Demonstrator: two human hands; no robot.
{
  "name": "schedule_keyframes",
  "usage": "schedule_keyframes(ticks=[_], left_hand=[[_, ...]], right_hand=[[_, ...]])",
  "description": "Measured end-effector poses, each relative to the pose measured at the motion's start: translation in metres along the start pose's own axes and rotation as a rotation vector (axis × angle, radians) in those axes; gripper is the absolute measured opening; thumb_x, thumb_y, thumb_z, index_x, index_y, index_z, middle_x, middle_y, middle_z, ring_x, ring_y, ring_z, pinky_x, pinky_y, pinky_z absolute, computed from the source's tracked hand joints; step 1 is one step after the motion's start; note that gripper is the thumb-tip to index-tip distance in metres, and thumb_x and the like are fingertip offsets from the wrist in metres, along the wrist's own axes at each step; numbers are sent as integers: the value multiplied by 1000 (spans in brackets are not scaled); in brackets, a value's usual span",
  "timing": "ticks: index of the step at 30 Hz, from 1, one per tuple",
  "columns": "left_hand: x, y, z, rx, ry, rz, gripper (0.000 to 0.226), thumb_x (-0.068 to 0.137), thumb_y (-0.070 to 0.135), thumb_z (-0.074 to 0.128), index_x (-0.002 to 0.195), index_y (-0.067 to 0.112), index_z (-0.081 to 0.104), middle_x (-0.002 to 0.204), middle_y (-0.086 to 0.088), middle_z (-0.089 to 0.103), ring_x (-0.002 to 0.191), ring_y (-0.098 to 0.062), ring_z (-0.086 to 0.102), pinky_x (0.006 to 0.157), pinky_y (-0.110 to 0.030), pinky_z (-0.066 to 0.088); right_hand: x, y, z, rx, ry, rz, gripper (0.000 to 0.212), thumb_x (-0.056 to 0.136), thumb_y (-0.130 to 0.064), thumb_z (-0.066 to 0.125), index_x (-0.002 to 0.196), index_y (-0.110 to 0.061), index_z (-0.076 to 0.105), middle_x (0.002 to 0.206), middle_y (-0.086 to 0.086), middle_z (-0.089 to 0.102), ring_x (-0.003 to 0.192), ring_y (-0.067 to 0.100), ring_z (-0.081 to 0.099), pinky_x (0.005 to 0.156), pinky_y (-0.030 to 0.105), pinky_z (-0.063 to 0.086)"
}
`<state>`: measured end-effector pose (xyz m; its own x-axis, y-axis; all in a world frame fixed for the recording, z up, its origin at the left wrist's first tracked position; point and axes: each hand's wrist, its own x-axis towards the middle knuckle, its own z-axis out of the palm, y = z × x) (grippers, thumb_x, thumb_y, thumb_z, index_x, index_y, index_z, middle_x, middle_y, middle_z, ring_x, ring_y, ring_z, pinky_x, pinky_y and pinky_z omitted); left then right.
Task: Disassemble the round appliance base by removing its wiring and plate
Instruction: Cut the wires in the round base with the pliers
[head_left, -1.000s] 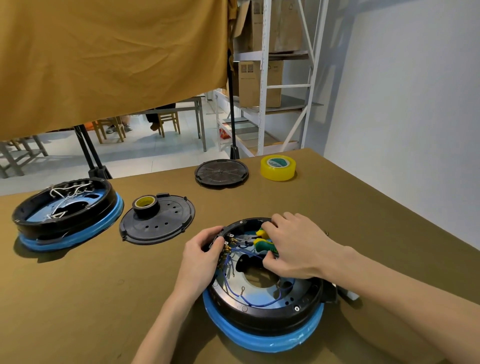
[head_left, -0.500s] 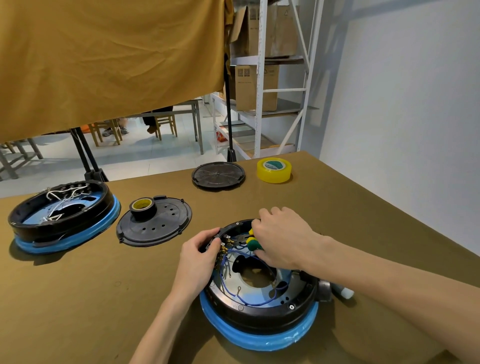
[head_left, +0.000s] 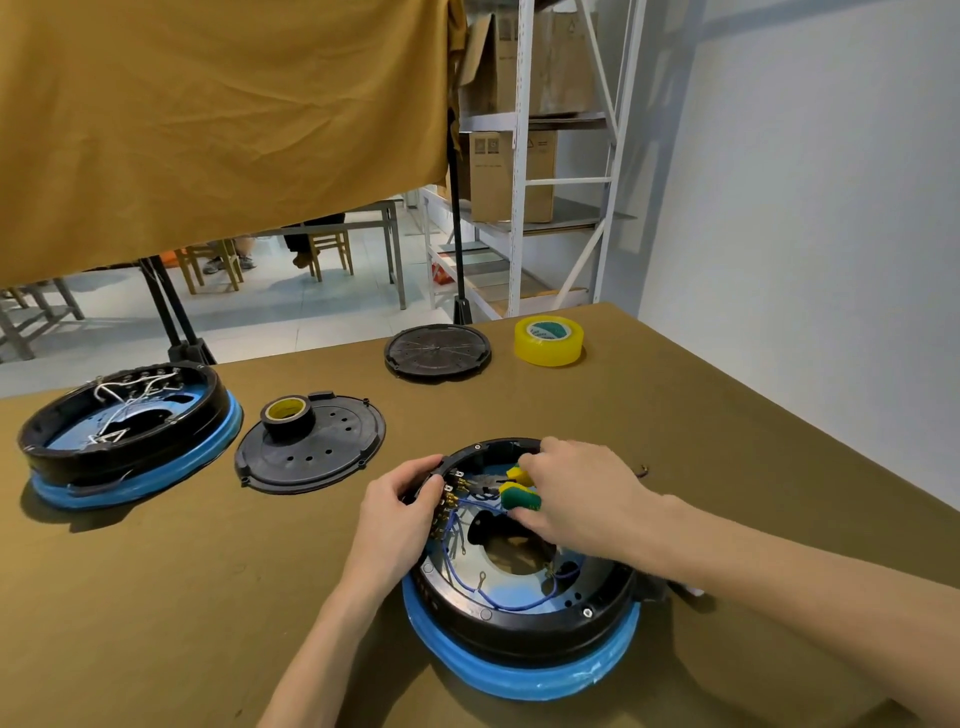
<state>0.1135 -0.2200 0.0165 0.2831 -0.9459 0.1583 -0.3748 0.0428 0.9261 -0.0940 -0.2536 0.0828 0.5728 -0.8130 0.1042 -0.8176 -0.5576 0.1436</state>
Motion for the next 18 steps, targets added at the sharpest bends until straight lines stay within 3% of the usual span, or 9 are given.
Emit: schedule_keyframes(ticks=[2, 5, 7, 11, 15, 18], left_hand=[[0, 0, 0, -1, 2, -1, 29, 103, 20, 59, 130, 26, 69, 120, 10, 70, 113, 0, 62, 91, -18, 49], [0, 0, 0, -3, 5, -2, 29, 103, 20, 59, 130, 24, 69, 121, 9, 70, 112, 1, 62, 85, -13, 47], [0, 0, 0, -9, 7, -5, 30, 103, 20, 59, 130, 24, 69, 121, 9, 70, 113, -1, 63, 86, -14, 47], [-1, 1, 0, -11, 5, -8, 30, 103, 20, 59, 131, 25, 68, 122, 9, 69, 114, -2, 62, 89, -17, 47], [0, 0, 0, 3, 2, -6, 30, 103, 20, 59, 130, 26, 68, 116, 14, 68, 107, 10, 59, 75, -1, 45], [0, 0, 1, 21, 3, -4, 30, 103, 21, 59, 131, 28, 68, 115, 18, 66, 103, 18, 54, 71, 3, 42]], right_hand=[[0, 5, -2, 83, -64, 25, 47, 92, -60, 61, 113, -19, 64, 104, 5, 64, 91, 26, 64, 77, 38, 56], [-2, -3, 6, -78, 75, 6, 52, 95, -57, 57, 124, -15, 57, 112, 9, 60, 99, 30, 60, 79, 38, 47], [-4, -5, 11, -118, 64, -1, 53, 95, -58, 57, 127, -15, 55, 113, 9, 59, 101, 30, 59, 81, 38, 46], [-4, 6, 4, 189, -65, 58, 49, 89, -61, 64, 119, -22, 65, 104, 0, 68, 90, 21, 65, 77, 36, 56], [-8, -5, 14, -65, 102, 13, 51, 96, -57, 56, 125, -16, 55, 114, 8, 60, 99, 28, 60, 80, 37, 48], [-7, 0, 10, 32, 53, 64, 51, 94, -61, 56, 126, -21, 57, 109, 3, 59, 96, 24, 60, 72, 34, 46]])
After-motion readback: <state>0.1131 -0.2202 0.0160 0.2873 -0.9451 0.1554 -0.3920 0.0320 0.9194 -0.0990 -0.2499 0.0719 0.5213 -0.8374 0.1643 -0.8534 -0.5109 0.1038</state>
